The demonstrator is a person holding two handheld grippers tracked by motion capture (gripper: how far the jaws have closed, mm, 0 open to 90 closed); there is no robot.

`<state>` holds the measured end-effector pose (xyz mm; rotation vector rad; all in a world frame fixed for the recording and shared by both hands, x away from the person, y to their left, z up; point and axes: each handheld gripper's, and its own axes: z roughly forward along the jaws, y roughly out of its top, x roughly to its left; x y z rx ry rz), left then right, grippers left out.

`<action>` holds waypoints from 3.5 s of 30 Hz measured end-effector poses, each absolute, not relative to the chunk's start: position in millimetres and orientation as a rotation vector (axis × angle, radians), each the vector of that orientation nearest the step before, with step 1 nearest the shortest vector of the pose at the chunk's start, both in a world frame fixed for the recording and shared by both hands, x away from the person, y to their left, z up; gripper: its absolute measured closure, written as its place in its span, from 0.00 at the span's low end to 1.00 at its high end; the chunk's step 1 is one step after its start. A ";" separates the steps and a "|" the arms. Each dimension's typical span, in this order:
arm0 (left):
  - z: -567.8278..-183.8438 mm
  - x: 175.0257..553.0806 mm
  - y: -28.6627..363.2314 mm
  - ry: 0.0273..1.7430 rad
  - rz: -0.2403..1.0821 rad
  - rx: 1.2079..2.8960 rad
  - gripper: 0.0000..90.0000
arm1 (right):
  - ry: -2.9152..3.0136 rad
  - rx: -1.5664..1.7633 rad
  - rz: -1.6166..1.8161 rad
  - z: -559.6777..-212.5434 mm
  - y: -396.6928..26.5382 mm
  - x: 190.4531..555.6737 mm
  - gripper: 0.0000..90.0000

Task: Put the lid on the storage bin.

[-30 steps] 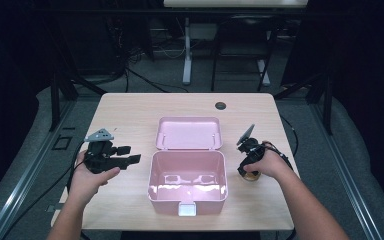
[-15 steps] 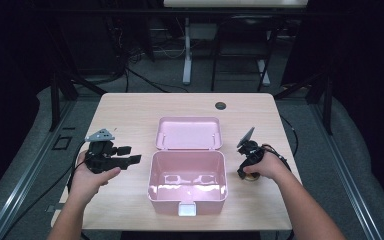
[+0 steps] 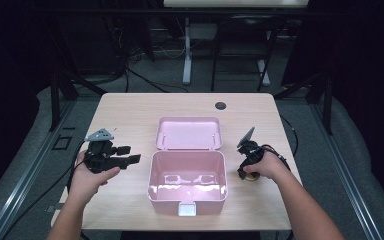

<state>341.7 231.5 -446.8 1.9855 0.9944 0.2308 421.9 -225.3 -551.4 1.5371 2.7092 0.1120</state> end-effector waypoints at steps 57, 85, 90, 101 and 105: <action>-446.4 341.7 233.6 0.999 0.225 1.978 0.48 | 2.767 1.348 0.093 -486.2 -204.4 410.0 0.22; -445.7 341.4 234.1 0.995 0.227 1.979 0.48 | 2.828 1.189 0.091 -435.7 -182.1 400.1 0.22; -445.6 341.3 234.3 0.994 0.226 1.980 0.48 | 2.849 1.170 0.104 -427.6 -179.0 398.1 0.22; -446.1 341.5 233.5 0.995 0.221 1.981 0.48 | 2.873 1.097 0.106 -411.1 -172.1 393.7 0.22; -446.1 341.5 233.4 0.994 0.221 1.981 0.48 | 2.877 1.085 0.109 -405.9 -169.1 392.2 0.22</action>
